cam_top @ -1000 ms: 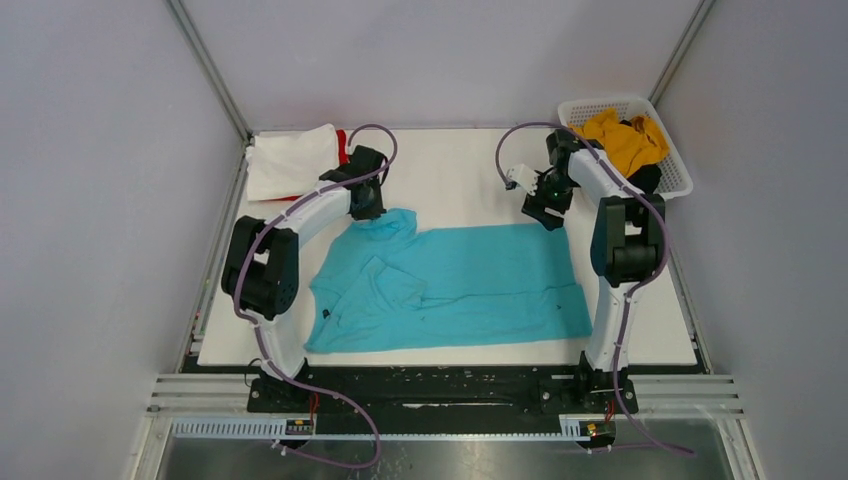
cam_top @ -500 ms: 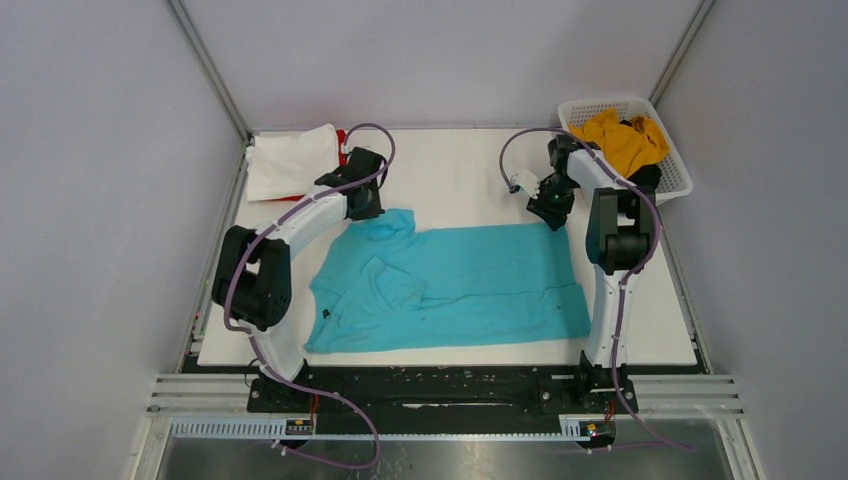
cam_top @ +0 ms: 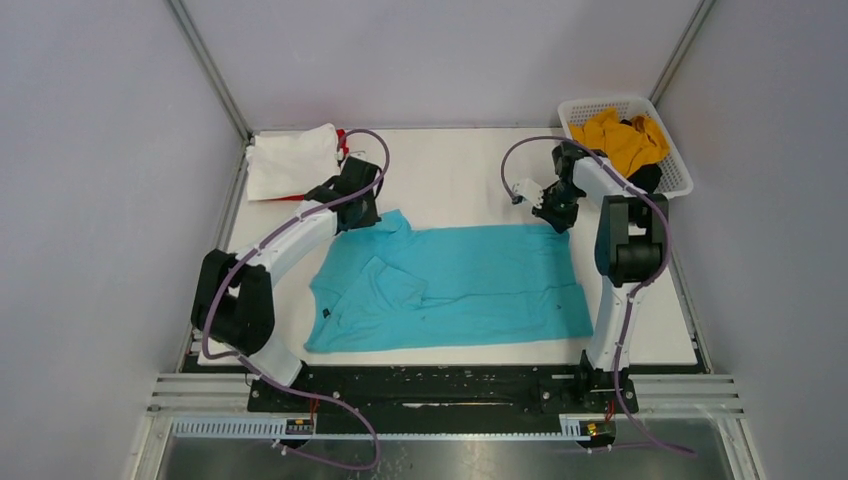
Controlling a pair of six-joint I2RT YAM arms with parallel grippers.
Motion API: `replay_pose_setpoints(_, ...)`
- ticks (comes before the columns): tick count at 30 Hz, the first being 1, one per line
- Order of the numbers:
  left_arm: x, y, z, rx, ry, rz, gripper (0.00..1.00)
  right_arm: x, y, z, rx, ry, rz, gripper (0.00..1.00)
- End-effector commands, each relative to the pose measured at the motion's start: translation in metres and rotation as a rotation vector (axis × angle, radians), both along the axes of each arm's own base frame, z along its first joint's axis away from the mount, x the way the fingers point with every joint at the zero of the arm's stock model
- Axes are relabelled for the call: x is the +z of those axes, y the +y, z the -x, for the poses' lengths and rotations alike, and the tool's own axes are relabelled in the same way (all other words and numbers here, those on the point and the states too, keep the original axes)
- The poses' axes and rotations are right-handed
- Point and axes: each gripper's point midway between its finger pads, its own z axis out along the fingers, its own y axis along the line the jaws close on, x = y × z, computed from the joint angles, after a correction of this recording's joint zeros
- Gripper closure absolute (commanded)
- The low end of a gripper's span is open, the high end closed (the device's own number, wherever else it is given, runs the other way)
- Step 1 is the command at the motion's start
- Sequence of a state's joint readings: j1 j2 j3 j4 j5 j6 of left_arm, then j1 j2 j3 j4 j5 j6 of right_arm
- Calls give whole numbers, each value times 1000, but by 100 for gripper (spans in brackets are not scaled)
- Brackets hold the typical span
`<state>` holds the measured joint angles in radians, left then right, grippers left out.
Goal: Fold and stack the t-shirts
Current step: Grab the side of the flattened tshirt furthest away from the robot with both arms, then fold the other side of the tshirt into a rectangle
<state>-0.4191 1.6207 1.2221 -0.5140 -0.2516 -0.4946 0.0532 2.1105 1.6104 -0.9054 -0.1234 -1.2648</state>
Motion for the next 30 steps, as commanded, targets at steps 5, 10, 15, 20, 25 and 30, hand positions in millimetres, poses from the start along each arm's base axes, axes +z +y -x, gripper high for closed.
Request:
replay_pose_setpoints(5,26,8,43,25,-99,50,100,53,11,38,253,-141,50,100)
replay_pose_setpoints(10,19,7,82,2,-95,96,100,54,4,69,385,-124,128,100)
replay_pose_setpoints(15,4,23,118,47,-51,93,100,61,4,97,485,-61,139,100)
replay_pose_setpoints(20,-3,34,146,71,-51,129,100,61,-2,120,563,-15,162,100)
replay_pose_setpoints(25,-3,42,165,103,-65,172,100,58,-9,125,578,6,200,100)
replay_pose_setpoints(30,7,51,178,146,-95,215,100,59,-5,113,555,-54,196,100)
